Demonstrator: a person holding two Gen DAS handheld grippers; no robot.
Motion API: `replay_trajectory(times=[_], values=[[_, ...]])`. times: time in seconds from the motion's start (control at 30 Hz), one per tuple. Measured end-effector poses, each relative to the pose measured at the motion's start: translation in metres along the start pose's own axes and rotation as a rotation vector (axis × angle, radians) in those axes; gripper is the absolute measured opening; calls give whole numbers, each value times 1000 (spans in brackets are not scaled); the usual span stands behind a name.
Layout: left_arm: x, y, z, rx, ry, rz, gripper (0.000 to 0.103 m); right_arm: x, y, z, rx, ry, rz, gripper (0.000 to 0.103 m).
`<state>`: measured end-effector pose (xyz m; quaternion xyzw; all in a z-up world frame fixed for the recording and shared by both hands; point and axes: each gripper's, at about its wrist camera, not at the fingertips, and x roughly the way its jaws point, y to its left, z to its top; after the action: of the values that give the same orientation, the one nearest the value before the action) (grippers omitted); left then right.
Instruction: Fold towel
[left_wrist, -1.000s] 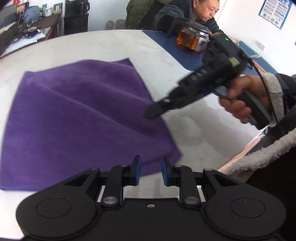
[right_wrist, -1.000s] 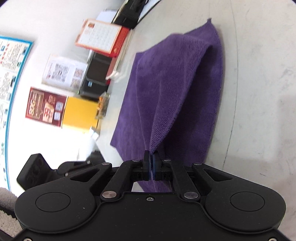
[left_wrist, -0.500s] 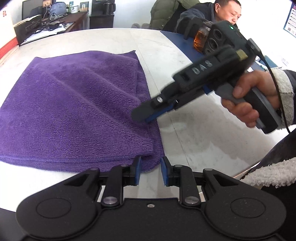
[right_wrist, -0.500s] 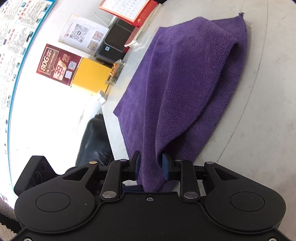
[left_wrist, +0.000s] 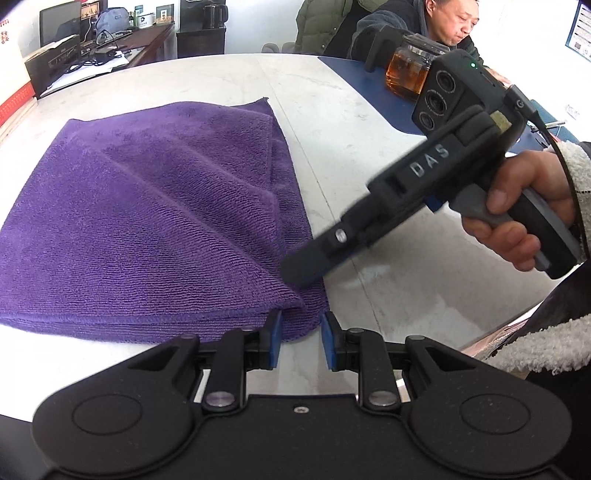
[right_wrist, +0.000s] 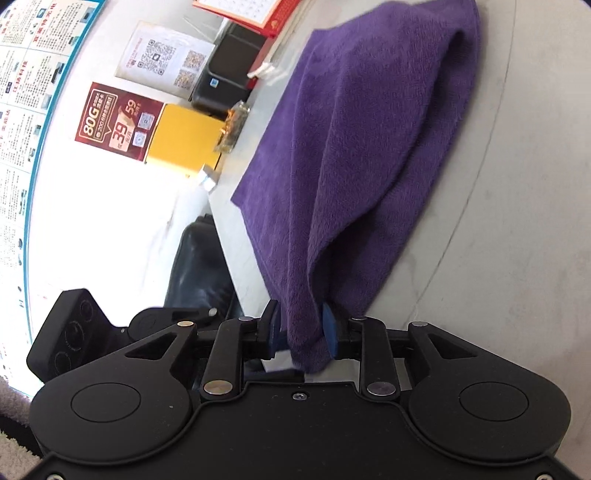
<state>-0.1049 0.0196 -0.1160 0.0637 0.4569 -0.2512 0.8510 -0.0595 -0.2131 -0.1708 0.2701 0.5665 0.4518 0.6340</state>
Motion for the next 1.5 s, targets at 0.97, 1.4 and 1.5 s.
replay_trajectory(times=[0.97,1.4,1.5], values=[[-1,-8,-7,-15,-27,35,21,2,-4,15,102,-128,-60,29],[-3,-9,-8,-21,-34,45,21,13,8,15,34,-75,-59,2],[-3,-10,-9,-22,-35,45,21,4,8,15,69,-86,2,2]])
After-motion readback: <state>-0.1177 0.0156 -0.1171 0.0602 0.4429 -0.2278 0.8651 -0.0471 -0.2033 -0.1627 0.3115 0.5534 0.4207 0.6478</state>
